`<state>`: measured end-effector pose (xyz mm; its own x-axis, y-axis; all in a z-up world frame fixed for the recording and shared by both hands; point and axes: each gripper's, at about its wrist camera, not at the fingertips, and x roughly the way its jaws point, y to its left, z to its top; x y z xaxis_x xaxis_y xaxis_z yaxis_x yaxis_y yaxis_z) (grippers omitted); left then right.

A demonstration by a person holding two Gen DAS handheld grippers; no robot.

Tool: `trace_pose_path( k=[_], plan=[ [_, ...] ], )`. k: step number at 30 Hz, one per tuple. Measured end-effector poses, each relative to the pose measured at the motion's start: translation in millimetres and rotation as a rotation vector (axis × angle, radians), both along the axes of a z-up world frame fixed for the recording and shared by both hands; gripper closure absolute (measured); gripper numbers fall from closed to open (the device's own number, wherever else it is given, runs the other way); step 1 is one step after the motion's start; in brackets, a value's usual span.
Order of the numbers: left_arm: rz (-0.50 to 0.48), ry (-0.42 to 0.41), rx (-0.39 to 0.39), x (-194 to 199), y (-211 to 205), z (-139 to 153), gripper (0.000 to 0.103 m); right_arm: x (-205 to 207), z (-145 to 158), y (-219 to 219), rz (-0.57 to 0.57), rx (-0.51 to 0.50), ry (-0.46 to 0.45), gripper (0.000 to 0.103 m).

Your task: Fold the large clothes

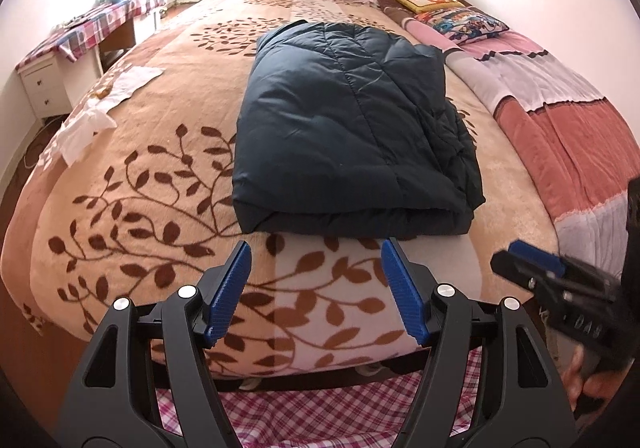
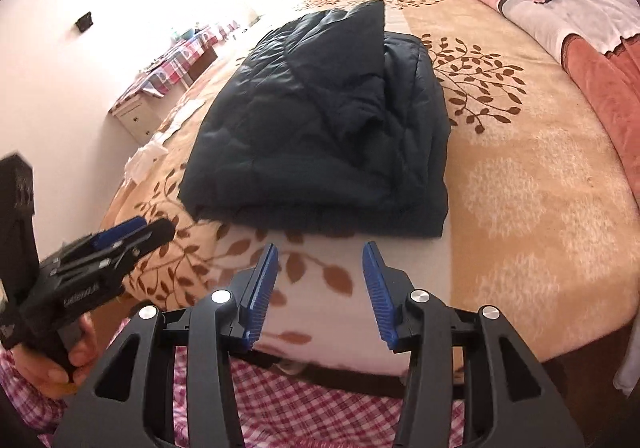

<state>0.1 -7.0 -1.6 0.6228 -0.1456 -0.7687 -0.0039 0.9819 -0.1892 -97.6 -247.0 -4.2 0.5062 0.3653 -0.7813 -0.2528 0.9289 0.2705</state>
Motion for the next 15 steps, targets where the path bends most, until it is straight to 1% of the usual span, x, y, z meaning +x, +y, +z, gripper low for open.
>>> trace_pose_path(
  k=[1,2,4,6,9,15],
  plan=[
    [0.003,0.003,0.002,-2,-1,0,0.036,-4,0,1,-0.008,-0.008,-0.002,0.055],
    [0.004,0.005,0.005,-3,-1,0,0.036,-7,-1,0,-0.017,-0.008,-0.001,0.049],
    [0.007,0.01,0.013,-7,-3,-1,0.036,-12,-3,-2,-0.045,-0.001,0.003,0.046],
    [0.011,0.018,0.017,-11,-5,-2,0.036,-15,-7,-3,-0.05,-0.011,0.008,0.046],
    [0.017,0.022,0.02,-15,-8,-4,0.036,-18,-12,0,-0.057,-0.059,0.006,0.045],
    [0.027,0.048,0.046,-18,-14,-11,0.036,-22,-17,2,-0.073,-0.111,-0.003,0.044]
  ],
)
